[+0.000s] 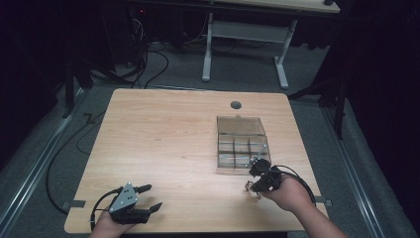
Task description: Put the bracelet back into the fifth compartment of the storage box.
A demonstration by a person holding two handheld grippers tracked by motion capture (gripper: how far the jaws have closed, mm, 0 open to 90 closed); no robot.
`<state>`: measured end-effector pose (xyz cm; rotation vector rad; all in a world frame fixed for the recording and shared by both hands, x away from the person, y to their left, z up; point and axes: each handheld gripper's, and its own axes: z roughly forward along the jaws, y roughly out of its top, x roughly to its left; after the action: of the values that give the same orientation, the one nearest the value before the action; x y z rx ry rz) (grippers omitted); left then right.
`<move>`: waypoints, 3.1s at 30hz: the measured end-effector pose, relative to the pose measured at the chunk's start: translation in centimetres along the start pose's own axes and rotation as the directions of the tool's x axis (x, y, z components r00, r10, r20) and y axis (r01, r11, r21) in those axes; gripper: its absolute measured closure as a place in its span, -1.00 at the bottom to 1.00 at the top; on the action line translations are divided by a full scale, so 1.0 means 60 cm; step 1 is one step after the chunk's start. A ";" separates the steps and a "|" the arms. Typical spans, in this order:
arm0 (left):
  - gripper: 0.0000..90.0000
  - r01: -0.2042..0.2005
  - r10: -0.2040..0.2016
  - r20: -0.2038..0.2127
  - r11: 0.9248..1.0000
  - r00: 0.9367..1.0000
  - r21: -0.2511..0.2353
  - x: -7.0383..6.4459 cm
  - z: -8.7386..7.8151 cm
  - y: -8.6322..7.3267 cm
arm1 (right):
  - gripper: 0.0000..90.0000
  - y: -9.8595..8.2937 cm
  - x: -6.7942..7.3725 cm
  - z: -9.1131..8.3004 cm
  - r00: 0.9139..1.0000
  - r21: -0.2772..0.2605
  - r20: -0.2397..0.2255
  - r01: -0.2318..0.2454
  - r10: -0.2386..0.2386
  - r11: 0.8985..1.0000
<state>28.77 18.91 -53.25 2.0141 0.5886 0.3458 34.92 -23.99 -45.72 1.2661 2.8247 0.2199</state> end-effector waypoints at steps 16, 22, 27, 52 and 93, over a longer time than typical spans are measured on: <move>-0.36 0.000 0.000 -0.003 1.000 1.000 -0.003 0.000 0.000 0.000 | 0.88 0.011 -0.014 -0.024 1.000 0.006 -0.003 0.008 -0.008 1.000; -0.36 0.000 0.000 -0.003 1.000 1.000 -0.004 0.000 0.000 0.000 | 0.89 0.015 -0.015 -0.031 1.000 0.010 -0.006 -0.007 0.007 1.000; -0.36 0.000 0.000 -0.003 1.000 1.000 -0.003 0.000 0.000 0.000 | 0.88 0.018 -0.020 -0.036 1.000 0.013 -0.012 -0.024 0.025 1.000; -0.36 0.002 -0.002 -0.001 1.000 1.000 -0.005 0.000 -0.001 0.000 | 0.88 0.055 -0.051 -0.089 0.999 -0.020 -0.027 -0.045 0.044 0.999; -0.36 0.005 -0.005 0.001 1.000 1.000 -0.008 0.000 -0.001 -0.001 | 0.89 0.142 -0.078 -0.139 0.999 -0.043 -0.004 -0.037 0.037 0.998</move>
<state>28.75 18.98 -53.26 2.0043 0.5912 0.3438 43.57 -22.86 -36.37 1.3114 2.7843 0.2829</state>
